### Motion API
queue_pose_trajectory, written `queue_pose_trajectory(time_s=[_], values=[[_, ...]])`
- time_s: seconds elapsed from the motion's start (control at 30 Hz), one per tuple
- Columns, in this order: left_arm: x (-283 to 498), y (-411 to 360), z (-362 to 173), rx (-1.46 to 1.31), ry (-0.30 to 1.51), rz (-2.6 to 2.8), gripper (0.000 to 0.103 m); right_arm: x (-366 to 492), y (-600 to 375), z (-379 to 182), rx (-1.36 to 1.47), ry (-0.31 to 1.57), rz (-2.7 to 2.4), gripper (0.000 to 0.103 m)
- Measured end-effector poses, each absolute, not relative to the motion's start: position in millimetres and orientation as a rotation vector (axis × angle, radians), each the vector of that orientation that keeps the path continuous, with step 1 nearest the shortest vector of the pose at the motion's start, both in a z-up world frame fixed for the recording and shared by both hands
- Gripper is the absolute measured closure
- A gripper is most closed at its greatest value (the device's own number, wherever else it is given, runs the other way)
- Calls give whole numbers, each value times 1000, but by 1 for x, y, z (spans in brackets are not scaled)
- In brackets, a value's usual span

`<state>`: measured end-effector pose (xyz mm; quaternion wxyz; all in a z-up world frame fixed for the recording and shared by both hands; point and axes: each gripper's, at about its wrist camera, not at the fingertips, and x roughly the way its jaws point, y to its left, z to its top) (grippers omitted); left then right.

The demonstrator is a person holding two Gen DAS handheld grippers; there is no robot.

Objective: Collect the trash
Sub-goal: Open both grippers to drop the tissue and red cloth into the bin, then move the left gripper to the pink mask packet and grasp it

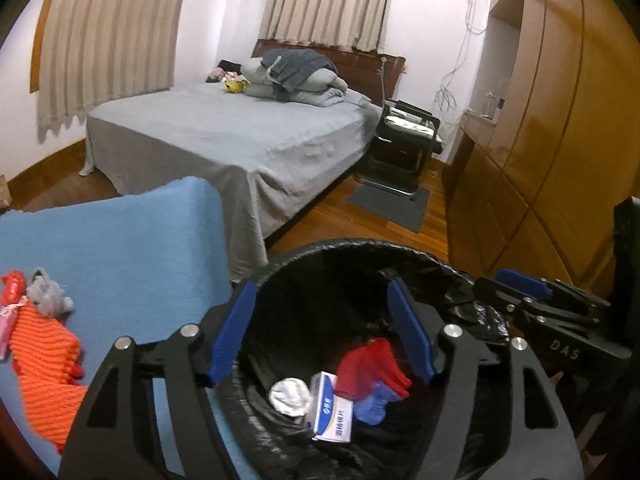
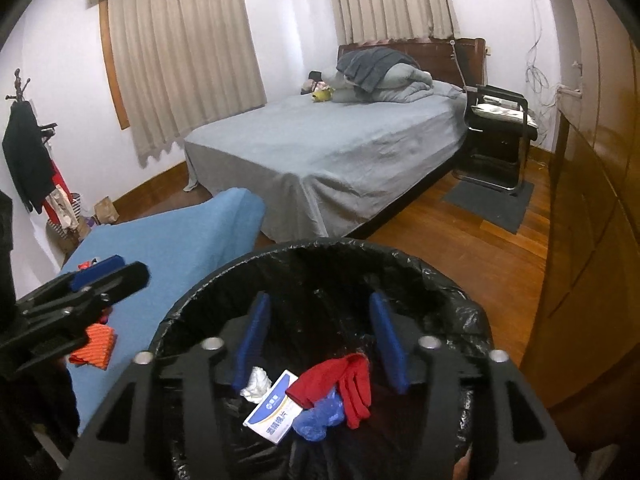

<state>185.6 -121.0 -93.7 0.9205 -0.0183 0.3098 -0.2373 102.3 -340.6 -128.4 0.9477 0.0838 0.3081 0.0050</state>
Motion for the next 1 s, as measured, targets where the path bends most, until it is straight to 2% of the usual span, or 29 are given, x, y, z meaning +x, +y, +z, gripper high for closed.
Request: queue_pose_trajectory(time_s=[0.17,0.3,1.0], values=[[180,-90,-83,-35,600,-425,20,101,-332,-122,173,600,-1,14],[172,-53,-75,-34,576,-352,14,103,-315,-119,177,594,30,6],[159,163,-80,-106,571,94,13,165,-133,-136,107,608,279,6]])
